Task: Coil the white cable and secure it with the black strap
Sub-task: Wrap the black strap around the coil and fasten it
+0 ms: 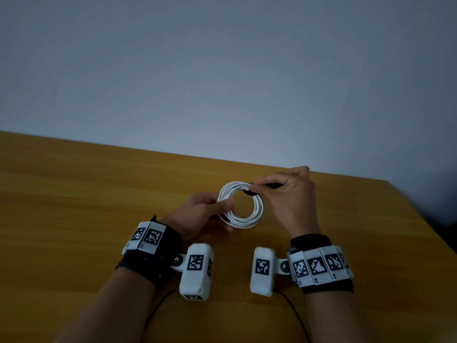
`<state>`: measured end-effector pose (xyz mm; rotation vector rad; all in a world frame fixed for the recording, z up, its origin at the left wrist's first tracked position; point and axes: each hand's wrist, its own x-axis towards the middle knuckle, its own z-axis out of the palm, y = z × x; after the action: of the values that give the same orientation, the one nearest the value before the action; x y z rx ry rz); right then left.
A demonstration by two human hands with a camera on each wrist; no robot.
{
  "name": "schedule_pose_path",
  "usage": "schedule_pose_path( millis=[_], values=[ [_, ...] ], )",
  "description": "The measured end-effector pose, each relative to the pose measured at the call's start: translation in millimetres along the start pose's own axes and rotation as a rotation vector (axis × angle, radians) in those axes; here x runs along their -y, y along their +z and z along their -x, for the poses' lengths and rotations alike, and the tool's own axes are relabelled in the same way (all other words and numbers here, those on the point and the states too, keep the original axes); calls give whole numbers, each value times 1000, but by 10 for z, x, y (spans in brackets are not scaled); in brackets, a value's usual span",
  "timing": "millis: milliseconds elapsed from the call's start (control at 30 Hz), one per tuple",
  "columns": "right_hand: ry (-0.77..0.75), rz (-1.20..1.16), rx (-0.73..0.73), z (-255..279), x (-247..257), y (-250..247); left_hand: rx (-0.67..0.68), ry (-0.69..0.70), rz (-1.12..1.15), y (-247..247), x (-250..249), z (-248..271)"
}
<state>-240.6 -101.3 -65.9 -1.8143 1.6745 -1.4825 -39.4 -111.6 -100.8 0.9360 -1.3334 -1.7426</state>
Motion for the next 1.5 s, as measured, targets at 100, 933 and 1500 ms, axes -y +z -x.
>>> schedule_pose_path(
  millis=[100, 933, 1500],
  values=[
    [-45, -35, 30, 0, 9, -4, 8, 4, -3, -12, 3, 5],
    [136, -135, 141, -22, -27, -22, 9, 18, -30, -19, 2, 2],
    [111, -95, 166, -16, 10, -51, 21, 5, -14, -20, -5, 4]
  ],
)
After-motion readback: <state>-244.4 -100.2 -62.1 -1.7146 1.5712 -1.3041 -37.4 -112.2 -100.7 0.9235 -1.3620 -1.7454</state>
